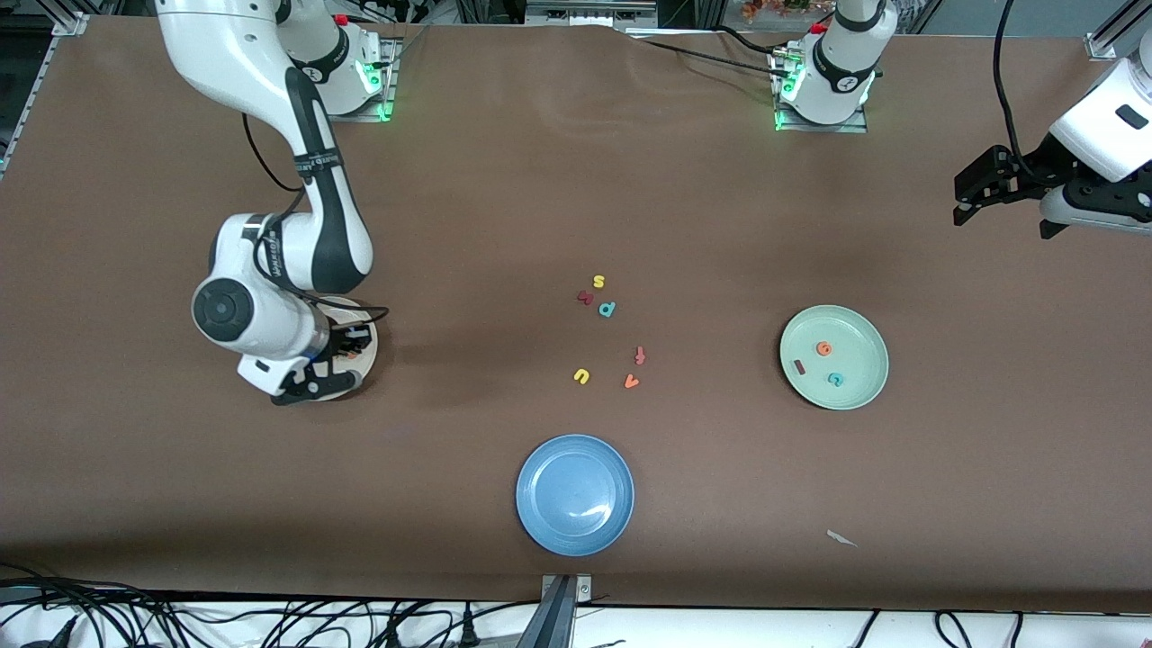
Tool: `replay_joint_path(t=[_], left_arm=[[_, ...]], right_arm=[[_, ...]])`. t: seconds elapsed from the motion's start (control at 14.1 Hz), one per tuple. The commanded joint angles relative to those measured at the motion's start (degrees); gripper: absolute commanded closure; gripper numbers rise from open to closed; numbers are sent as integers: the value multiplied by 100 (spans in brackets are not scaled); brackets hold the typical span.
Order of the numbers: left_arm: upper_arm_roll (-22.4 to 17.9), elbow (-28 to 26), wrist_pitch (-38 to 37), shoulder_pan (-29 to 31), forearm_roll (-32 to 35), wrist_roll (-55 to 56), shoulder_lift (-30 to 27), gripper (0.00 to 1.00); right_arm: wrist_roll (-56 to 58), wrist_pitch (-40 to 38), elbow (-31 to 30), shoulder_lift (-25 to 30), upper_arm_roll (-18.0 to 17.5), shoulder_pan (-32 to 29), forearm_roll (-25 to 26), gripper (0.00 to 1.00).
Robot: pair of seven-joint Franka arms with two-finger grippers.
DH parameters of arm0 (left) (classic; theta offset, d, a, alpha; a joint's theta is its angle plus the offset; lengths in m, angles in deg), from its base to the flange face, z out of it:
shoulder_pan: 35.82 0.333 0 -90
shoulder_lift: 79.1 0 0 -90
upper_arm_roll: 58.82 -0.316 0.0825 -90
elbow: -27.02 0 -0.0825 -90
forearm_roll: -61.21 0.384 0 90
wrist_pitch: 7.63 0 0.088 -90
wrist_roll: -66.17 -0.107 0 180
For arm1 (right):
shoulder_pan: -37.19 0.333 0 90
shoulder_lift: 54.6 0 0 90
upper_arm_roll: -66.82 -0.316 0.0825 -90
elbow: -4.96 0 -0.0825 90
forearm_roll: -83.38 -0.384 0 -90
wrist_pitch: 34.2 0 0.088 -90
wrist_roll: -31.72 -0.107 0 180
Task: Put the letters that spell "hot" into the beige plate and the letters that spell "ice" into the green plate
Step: 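Place the orange f on the white plate while the left gripper returns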
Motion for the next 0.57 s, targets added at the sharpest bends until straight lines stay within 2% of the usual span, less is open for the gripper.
replay_joint_path(t=[0.0,0.07,0.21,0.49], left_arm=[[-95,-87,-13,-79,-65,-143,-100,0],[-95,-87,-13,-79,-65,-143,-100,0],[-95,-78,-5,-79,-65,-134,-108,0],[-95,-87,-13,-123,-65,-134,-117,0]], right_arm=[[188,1166,-1158,489,-31,62,155,85],[180,1458,-1274,481,-31,71,155,76],[14,1435,-1214,489,-40,71,120,0],[-320,734,-775,551,-40,71,84,0]])
